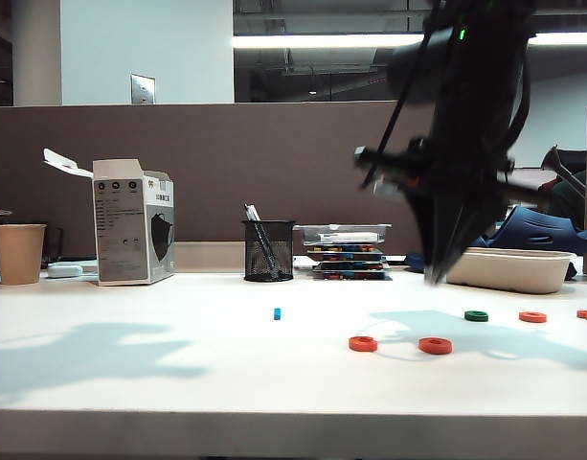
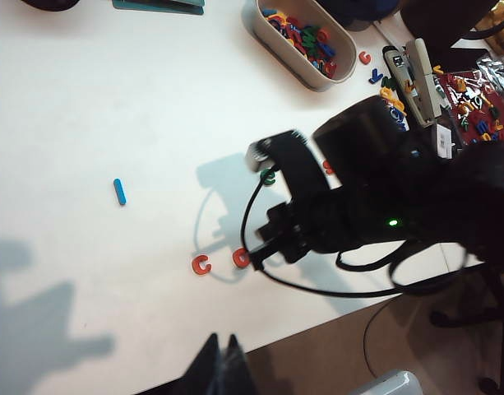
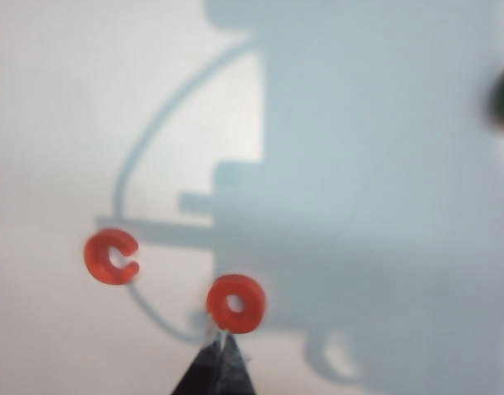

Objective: Select the appropriate letters from the row of letter magnets placed on the table to arrange into the word "cool".

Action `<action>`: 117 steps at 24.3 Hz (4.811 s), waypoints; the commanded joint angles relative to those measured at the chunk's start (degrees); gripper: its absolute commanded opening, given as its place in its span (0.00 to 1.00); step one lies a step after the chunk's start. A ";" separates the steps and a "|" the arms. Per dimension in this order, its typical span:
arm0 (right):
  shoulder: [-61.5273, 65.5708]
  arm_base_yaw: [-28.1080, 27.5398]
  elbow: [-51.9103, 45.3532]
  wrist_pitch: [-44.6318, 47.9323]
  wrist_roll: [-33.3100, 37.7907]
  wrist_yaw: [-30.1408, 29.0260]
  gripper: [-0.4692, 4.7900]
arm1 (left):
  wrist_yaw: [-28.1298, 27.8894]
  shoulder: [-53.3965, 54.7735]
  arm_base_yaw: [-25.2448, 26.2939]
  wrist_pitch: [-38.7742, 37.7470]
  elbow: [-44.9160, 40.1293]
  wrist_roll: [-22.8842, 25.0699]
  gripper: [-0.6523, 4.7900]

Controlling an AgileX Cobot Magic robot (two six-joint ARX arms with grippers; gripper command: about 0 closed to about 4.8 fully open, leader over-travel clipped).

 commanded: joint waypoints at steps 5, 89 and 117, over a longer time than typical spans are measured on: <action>-1.07 -9.27 0.24 1.05 -0.31 3.23 0.08 | -0.15 -0.13 0.04 0.70 0.17 0.09 0.11; 3.89 -2.95 -12.76 2.08 1.60 -2.16 0.08 | -0.13 -0.09 0.04 0.70 0.17 0.07 0.11; 0.22 -7.41 -12.68 4.68 0.87 2.47 0.08 | -0.13 -0.09 0.04 0.70 0.17 0.07 0.11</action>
